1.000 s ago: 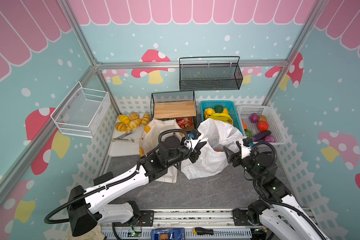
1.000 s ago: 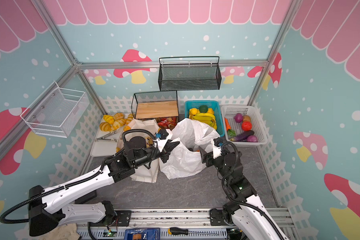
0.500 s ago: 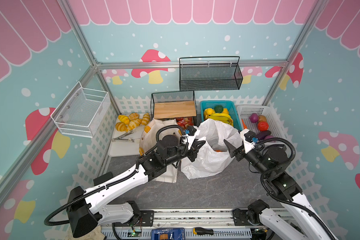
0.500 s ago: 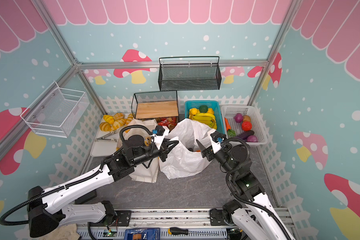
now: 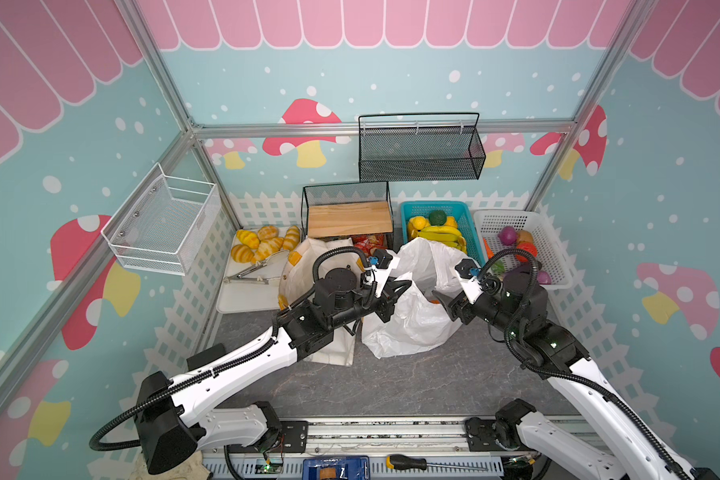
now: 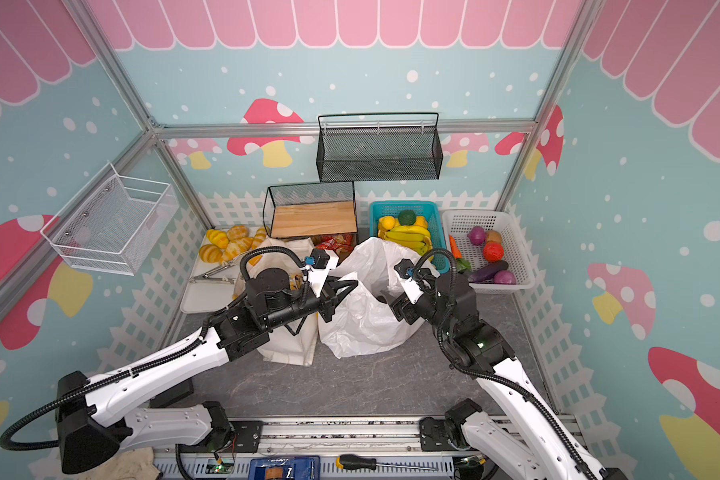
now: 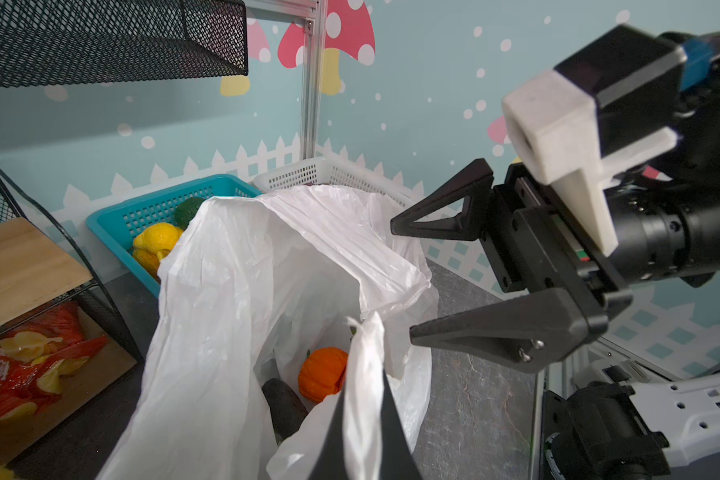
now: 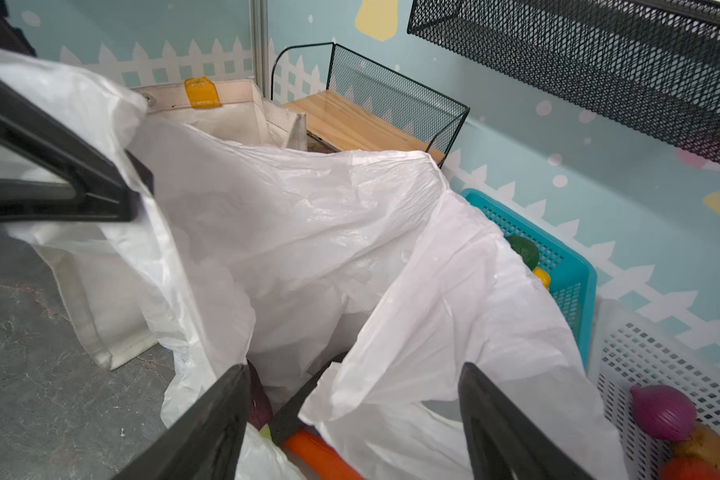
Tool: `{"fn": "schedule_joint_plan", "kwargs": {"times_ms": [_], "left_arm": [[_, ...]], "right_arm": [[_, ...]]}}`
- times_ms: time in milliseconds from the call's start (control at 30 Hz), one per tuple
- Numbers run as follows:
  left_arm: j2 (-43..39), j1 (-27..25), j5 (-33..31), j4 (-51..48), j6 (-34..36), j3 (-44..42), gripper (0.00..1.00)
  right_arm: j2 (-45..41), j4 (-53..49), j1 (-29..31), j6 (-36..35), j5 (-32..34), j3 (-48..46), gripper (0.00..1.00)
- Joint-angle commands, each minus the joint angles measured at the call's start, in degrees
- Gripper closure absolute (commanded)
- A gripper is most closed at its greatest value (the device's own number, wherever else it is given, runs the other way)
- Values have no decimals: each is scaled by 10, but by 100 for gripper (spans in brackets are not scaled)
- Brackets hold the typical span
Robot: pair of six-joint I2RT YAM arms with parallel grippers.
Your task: Place the mixed food into the grocery bags and tie them
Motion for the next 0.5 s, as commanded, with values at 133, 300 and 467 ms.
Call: {"fn": "schedule_joint_plan", "kwargs": {"times_ms": [133,300,467], "left_arm": [[5,3,14,-10,-13,18,100],[5,6,21,-2,-22,22,100],[12,34,63,62,-77,36,100]], "right_arm": [[5,69,5,13,39,-23,55],[-5,87,5,25,72,-8,95],[-35,95,3,54,132,62,100]]}}
